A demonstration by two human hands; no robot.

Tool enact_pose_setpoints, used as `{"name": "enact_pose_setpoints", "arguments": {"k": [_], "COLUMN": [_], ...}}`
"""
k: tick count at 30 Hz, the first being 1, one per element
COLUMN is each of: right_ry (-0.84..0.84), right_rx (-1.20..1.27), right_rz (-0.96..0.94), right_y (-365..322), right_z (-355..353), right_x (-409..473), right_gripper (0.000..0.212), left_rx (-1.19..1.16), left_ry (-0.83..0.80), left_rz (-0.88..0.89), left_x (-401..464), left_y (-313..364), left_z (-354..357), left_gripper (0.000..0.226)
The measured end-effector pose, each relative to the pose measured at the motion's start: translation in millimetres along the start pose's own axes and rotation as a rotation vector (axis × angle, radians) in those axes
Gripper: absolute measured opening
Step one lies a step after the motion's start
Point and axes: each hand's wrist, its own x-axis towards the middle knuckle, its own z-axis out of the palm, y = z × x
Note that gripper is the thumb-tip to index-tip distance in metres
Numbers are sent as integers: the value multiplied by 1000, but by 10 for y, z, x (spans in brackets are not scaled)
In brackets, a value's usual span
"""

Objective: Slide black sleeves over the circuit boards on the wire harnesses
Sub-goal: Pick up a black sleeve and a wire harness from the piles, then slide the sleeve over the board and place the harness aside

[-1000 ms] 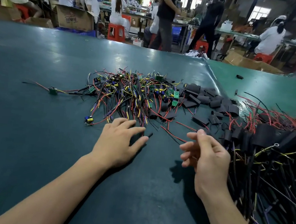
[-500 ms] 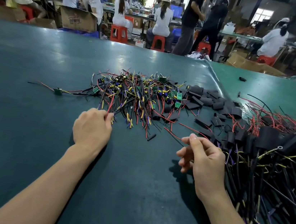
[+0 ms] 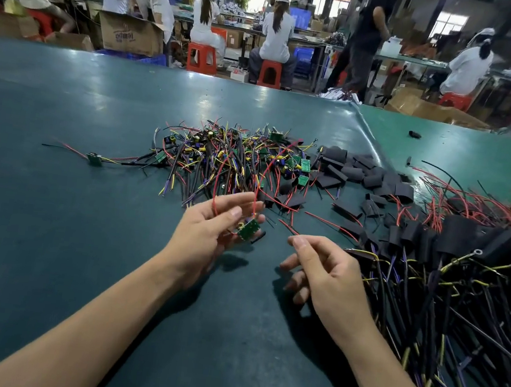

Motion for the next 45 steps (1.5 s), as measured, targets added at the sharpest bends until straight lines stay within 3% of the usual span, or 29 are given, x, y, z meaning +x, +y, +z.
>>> {"name": "enact_pose_setpoints", "arguments": {"k": [3, 5, 7, 10, 13, 16, 18, 22, 26, 30, 33, 35, 40, 42, 45], "right_ry": [13, 35, 30, 18, 23, 30, 24, 22, 27, 16, 13, 14, 17, 53, 194], "right_rx": [-8, -8, -24, -58, -52, -46, -53, -73, -72, -57, -35, -33, -33, -24, -18], "right_rz": [1, 3, 8, 7, -2, -2, -1, -9, -27, -24, -20, -23, -34, -52, -85], "right_y": [0, -2, -5, -8, -4, 9, 16, 24, 25, 26, 42, 44, 48, 38, 33], "right_z": [2, -1, 2, 1, -9, -6, 4, 8, 10, 11, 9, 9, 17, 25, 5], "right_x": [2, 6, 5, -2, -6, 1, 4, 9, 5, 10, 11, 15, 23, 23, 43], "right_gripper": [16, 17, 17, 15, 13, 13, 14, 16, 17, 18, 18, 19, 18, 12, 10], "left_rx": [97, 299, 684, 1109, 1391, 1349, 1323, 1349, 1442, 1678, 1742, 1660, 1094, 986, 898], "left_ry": [376, 570, 592, 485, 490, 391, 258, 107, 162, 192, 298, 380, 544, 552, 438], "left_rz": [115, 249, 302, 337, 618, 915, 944, 651, 478, 181, 121, 136, 242, 351, 536], "left_x": [126, 210, 237, 187, 95, 12, -17, 203, 766, 1253, 1343, 1343, 1133, 938, 566], "left_y": [54, 152, 215, 132, 78, 83, 55, 86, 209, 152, 33, -13, 101, 174, 202], "left_z": [-87, -269, -449, -506, -387, -282, -217, -38, 139, 249, 244, 241, 304, 316, 306], "left_gripper": [28, 32, 45, 75, 66, 30, 14, 8, 20, 41, 31, 22, 35, 29, 18]}}
